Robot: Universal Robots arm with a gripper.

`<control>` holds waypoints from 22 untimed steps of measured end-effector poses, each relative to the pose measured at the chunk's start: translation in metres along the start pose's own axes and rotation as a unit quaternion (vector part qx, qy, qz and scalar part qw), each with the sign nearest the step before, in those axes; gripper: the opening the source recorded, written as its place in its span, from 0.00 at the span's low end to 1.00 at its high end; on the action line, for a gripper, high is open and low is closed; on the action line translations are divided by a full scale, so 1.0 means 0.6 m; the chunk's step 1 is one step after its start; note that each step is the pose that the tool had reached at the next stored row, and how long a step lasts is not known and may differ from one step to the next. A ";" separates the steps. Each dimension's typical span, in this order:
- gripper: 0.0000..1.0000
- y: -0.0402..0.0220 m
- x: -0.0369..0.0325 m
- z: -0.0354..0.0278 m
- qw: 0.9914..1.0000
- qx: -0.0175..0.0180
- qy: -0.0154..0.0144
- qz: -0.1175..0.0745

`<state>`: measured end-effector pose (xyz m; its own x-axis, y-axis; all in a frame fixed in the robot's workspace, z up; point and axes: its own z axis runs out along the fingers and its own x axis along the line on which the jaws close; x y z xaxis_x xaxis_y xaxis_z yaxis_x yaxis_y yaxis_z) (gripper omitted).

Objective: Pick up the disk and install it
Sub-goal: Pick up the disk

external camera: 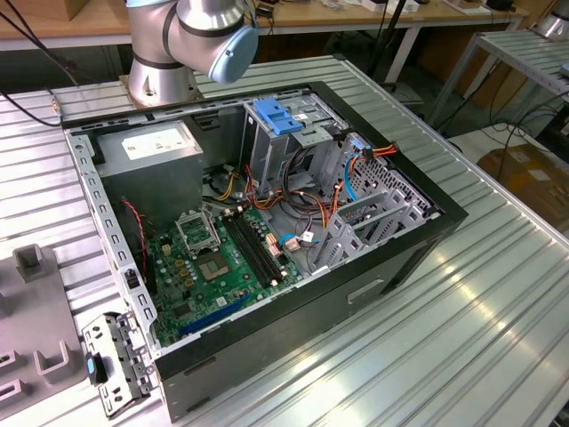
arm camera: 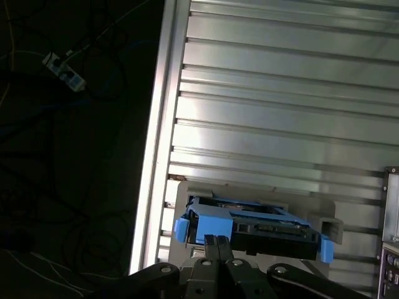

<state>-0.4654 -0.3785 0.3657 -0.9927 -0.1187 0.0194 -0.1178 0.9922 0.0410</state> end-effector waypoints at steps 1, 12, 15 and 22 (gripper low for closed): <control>0.11 0.000 0.000 0.000 1.000 0.000 0.000 0.000; 0.11 0.000 0.000 0.000 1.000 0.000 0.000 -0.002; 0.11 0.000 0.000 0.000 1.000 0.000 0.001 -0.021; 0.11 0.000 0.000 0.000 0.997 0.001 0.003 -0.080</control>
<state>-0.4655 -0.3786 0.3656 -0.9613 -0.2749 0.0193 -0.2740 0.9608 0.0414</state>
